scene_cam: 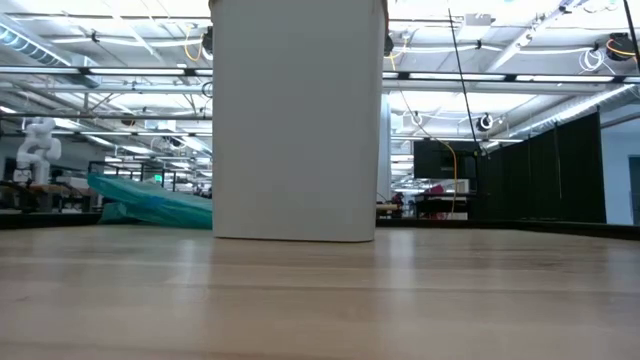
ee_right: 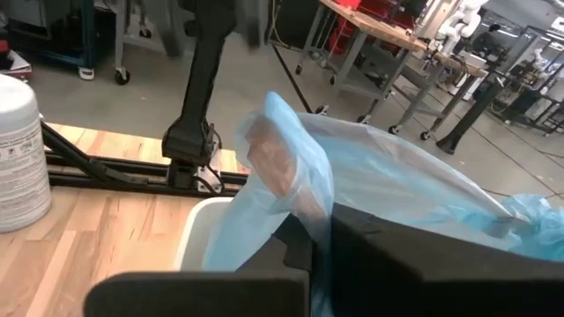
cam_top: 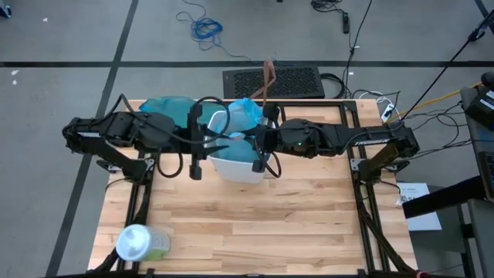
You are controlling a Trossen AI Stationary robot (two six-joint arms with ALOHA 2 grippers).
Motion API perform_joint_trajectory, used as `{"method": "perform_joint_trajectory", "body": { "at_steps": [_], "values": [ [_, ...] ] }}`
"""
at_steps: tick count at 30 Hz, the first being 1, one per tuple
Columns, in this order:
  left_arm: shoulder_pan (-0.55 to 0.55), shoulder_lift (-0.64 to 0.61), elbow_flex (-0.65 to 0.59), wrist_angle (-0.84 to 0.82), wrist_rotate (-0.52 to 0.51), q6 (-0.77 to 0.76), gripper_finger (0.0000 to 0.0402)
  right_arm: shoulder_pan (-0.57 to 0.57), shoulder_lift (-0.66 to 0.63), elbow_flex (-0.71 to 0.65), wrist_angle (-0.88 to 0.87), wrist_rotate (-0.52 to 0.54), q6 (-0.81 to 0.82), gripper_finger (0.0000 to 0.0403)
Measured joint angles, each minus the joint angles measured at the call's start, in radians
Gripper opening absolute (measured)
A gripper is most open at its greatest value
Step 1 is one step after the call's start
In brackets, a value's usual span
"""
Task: Place trash/remove bag and relplace
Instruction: Close the light blue trash bag
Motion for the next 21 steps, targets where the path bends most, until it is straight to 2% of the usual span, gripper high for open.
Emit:
{"method": "perform_joint_trajectory", "body": {
  "at_steps": [5, 11, 16, 21],
  "values": [
    [-0.024, 0.023, 0.000, -0.022, -0.066, 0.053, 0.0097, 0.000, 0.000, 0.000, 0.014, -0.001, 0.000, 0.0000],
    [-0.045, 0.090, -0.002, -0.040, -0.221, 0.141, 0.0097, -0.001, 0.000, 0.000, 0.017, 0.000, 0.000, 0.0000],
    [-0.048, 0.104, -0.002, -0.030, -0.376, 0.148, 0.0097, -0.001, 0.000, 0.000, 0.017, -0.001, 0.000, 0.0000],
    [-0.048, 0.099, -0.002, -0.014, -0.397, 0.145, 0.0097, -0.001, 0.000, 0.000, 0.009, -0.009, -0.001, 0.0000]
  ]
}}
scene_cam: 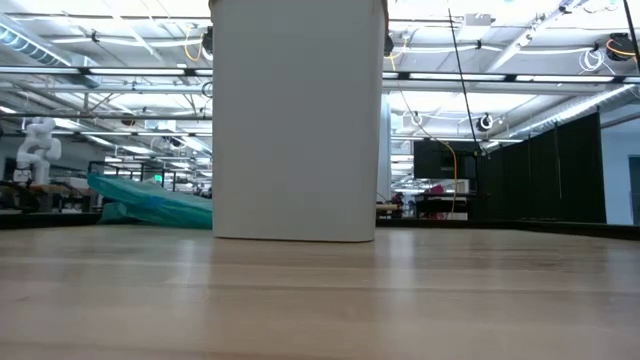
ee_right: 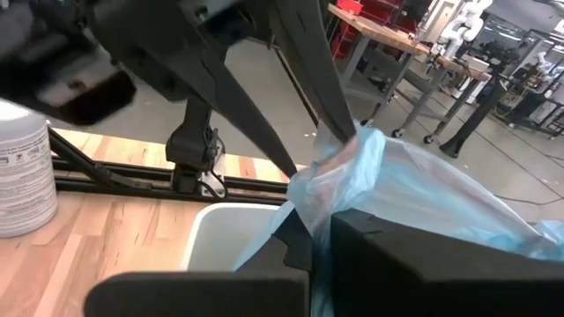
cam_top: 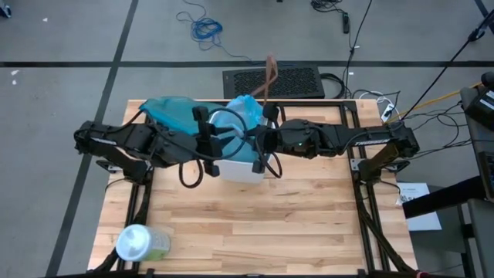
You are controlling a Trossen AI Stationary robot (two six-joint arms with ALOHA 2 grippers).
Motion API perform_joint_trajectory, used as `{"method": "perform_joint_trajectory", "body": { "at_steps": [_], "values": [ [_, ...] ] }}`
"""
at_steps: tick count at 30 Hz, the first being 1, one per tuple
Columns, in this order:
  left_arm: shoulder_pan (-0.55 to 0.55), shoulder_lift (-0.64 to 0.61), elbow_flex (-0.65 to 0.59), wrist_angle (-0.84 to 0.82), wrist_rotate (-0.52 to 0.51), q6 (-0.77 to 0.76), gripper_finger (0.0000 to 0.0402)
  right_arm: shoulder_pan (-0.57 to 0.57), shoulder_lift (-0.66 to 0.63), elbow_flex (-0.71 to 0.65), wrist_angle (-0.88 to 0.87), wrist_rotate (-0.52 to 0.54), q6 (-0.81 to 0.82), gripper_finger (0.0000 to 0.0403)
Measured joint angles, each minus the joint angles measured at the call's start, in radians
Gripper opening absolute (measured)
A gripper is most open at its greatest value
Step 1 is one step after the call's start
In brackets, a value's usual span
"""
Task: Place trash/remove bag and relplace
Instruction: Close the light blue trash bag
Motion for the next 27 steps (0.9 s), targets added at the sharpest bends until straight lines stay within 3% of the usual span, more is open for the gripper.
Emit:
{"method": "perform_joint_trajectory", "body": {
  "at_steps": [27],
  "values": [
    [0.012, 0.000, 0.000, -0.028, 0.039, -0.001, 0.0088, 0.002, -0.001, 0.000, -0.017, -0.028, -0.002, 0.0000]
  ]
}}
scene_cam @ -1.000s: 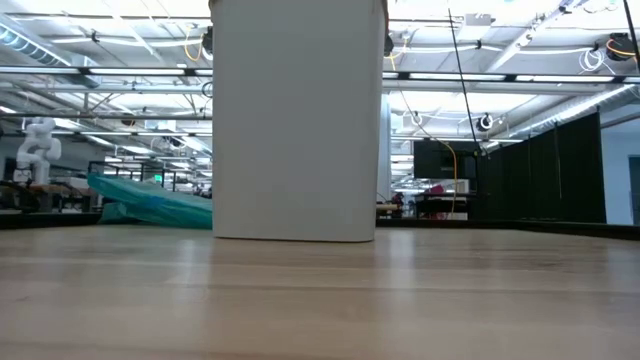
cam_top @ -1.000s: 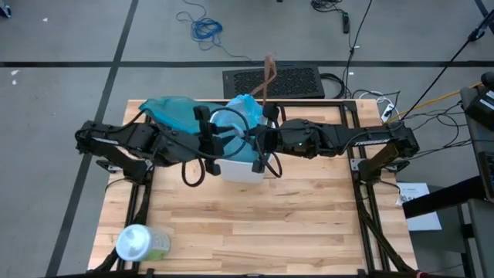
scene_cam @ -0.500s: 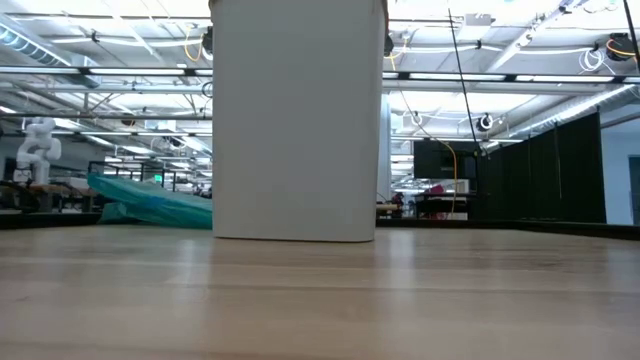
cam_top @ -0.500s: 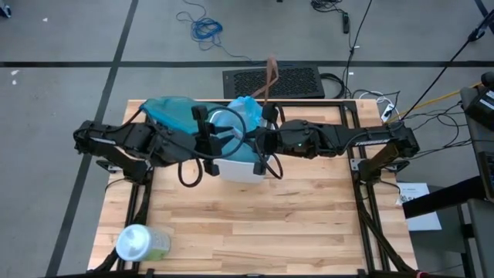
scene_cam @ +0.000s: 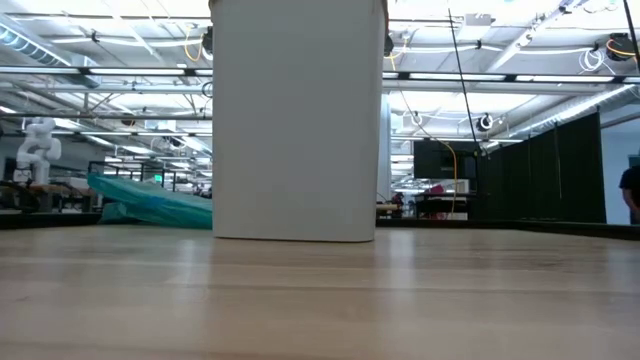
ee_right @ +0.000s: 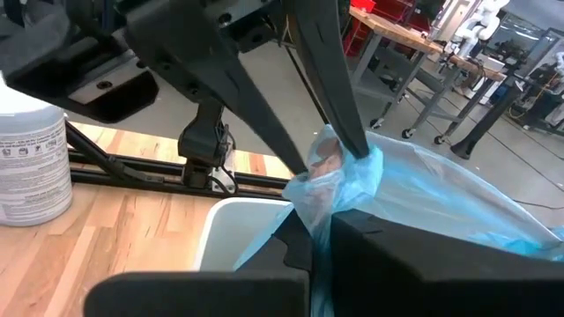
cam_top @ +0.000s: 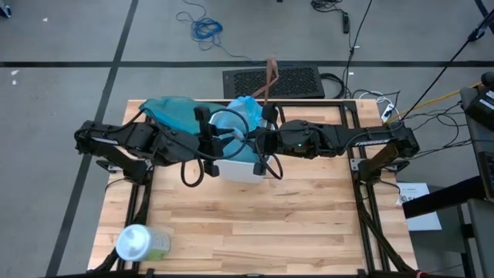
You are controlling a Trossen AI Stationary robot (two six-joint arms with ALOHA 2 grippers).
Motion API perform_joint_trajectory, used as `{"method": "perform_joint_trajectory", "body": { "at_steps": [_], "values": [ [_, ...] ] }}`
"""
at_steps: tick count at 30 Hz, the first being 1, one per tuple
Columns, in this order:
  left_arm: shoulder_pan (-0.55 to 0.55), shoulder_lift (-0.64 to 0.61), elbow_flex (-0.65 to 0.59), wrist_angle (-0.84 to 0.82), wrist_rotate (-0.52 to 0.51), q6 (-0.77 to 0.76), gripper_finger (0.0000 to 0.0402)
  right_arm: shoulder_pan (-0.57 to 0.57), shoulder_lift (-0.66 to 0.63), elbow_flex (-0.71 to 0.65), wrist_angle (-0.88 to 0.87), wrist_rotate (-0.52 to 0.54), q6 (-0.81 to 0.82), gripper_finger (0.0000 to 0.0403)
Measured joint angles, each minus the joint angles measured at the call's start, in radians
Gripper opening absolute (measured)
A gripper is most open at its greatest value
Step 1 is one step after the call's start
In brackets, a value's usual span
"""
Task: Place trash/remove bag and relplace
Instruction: Close the light blue trash bag
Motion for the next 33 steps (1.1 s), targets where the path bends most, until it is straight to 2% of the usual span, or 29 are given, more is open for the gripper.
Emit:
{"method": "perform_joint_trajectory", "body": {
  "at_steps": [7, 17, 23, 28, 33],
  "values": [
    [0.007, -0.008, 0.001, 0.008, 0.000, 0.001, 0.0007, 0.000, 0.000, 0.000, -0.002, 0.000, -0.013, 0.0000],
    [0.006, -0.019, 0.081, 0.004, 0.000, 0.000, 0.0001, -0.029, 0.000, 0.000, -0.086, 0.005, -0.023, 0.0000],
    [0.006, -0.019, 0.120, -0.017, 0.000, -0.003, 0.0001, -0.042, -0.017, 0.000, -0.073, 0.017, -0.041, 0.0005],
    [0.012, -0.019, 0.122, -0.019, 0.000, -0.003, 0.0001, -0.031, -0.046, -0.001, -0.012, 0.093, -0.115, 0.0045],
    [0.016, -0.019, 0.122, -0.019, 0.014, -0.016, 0.0000, -0.027, -0.069, -0.001, 0.049, 0.091, -0.122, 0.0109]
  ]
}}
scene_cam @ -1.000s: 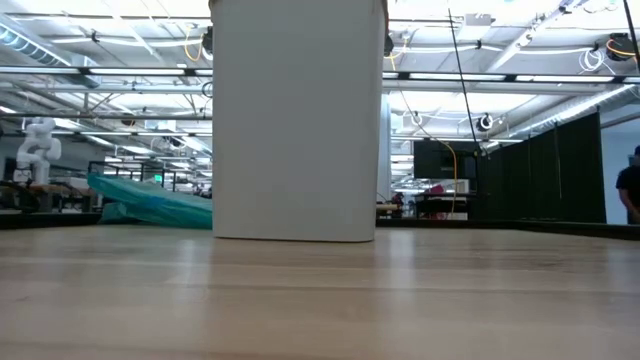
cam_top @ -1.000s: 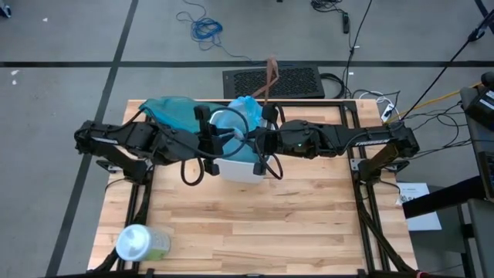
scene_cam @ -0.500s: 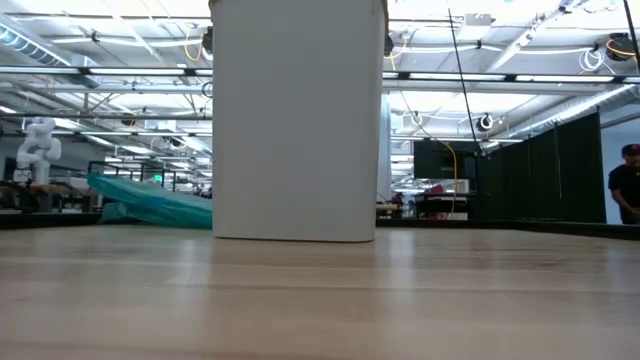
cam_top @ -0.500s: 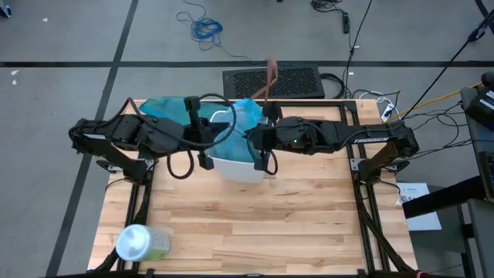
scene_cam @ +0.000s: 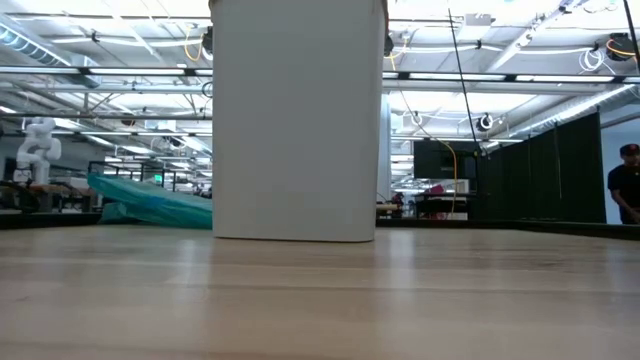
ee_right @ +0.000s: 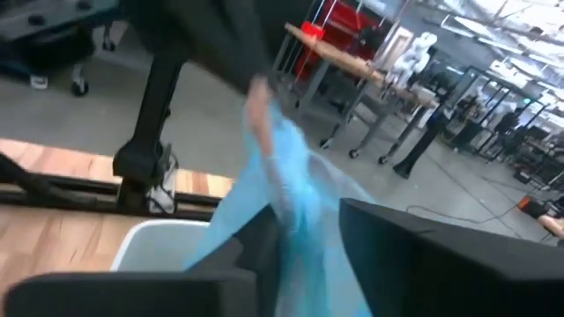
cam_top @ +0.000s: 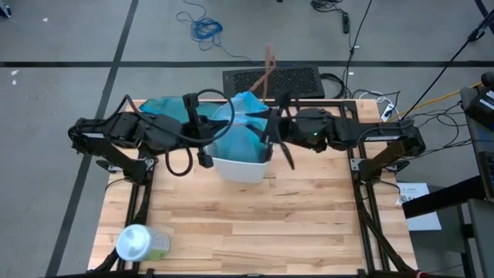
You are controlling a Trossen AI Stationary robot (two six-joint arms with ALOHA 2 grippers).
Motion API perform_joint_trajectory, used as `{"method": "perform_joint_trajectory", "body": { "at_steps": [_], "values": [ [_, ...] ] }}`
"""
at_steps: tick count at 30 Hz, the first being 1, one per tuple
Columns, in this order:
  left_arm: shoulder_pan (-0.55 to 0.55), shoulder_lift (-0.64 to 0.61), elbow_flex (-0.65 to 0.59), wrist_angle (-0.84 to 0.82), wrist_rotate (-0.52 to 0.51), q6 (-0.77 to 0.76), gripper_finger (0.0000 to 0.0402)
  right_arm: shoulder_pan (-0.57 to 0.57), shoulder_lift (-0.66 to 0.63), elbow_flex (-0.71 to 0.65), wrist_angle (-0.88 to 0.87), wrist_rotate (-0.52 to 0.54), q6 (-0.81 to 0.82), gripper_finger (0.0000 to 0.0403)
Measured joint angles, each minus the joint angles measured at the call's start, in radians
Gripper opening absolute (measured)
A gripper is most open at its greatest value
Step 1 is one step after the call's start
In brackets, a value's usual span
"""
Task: Place trash/remove bag and relplace
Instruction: Close the light blue trash bag
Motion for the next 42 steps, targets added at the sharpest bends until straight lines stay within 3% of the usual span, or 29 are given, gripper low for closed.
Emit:
{"method": "perform_joint_trajectory", "body": {
  "at_steps": [6, 11, 18, 27, 33, 42],
  "values": [
    [0.000, 0.000, 0.000, -0.005, 0.009, -0.013, 0.0000, 0.002, -0.025, 0.000, 0.084, -0.005, -0.017, 0.0190],
    [-0.001, 0.000, 0.000, -0.006, 0.009, -0.013, 0.0000, 0.001, -0.049, 0.000, 0.104, -0.014, -0.007, 0.0223],
    [-0.001, 0.000, 0.000, -0.007, 0.009, -0.013, 0.0000, 0.011, -0.073, 0.000, 0.031, -0.104, 0.028, 0.0226],
    [0.001, 0.000, 0.000, -0.002, 0.009, -0.013, 0.0000, 0.044, -0.136, 0.001, -0.055, -0.109, 0.101, 0.0226],
    [0.013, 0.000, 0.000, 0.042, 0.010, -0.008, 0.0000, 0.068, -0.094, 0.001, -0.159, -0.102, 0.188, 0.0226],
    [0.026, 0.000, 0.004, 0.056, 0.042, -0.004, 0.0000, 0.173, 0.027, 0.001, -0.154, 0.133, 0.189, 0.0226]
  ]
}}
